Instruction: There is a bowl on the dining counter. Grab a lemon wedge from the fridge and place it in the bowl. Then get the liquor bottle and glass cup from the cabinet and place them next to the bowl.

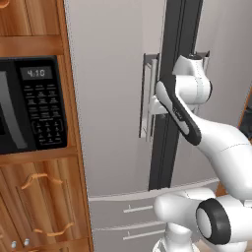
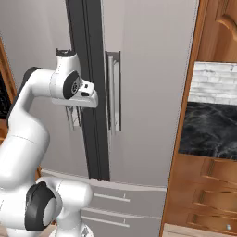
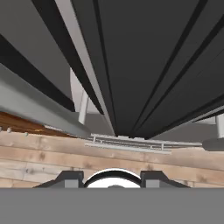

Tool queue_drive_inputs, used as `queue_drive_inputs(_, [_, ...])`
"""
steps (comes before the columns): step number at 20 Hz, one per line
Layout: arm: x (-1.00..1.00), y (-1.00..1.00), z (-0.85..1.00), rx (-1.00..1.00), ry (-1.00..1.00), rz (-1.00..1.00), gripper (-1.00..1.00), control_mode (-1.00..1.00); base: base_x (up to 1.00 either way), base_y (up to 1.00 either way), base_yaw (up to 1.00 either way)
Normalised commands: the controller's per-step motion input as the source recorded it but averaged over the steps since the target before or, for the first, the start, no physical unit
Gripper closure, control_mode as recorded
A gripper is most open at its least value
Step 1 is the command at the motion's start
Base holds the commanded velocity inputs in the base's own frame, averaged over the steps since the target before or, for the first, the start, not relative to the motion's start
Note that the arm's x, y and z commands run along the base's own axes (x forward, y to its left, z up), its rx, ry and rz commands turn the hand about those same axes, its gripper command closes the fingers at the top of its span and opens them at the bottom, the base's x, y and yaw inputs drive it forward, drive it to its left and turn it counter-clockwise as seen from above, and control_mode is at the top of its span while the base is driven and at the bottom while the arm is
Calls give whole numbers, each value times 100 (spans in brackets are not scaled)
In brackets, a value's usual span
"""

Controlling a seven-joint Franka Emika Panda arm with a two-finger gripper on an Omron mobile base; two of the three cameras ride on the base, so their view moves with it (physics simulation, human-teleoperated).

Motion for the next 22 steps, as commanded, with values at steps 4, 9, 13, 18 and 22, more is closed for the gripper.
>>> queue_drive_inputs(4, [0,0,0,0,0,0,-100,100,-18,-2,-1])
queue_drive_inputs(9, [0,0,0,0,0,0,-100,100,-53,-38,-10])
queue_drive_inputs(13, [0,0,0,0,0,0,-100,100,-43,-43,-10])
queue_drive_inputs(18, [0,0,0,0,0,0,-100,100,-44,-39,-9])
queue_drive_inputs(22, [0,0,0,0,0,0,-100,100,-44,-24,-6])
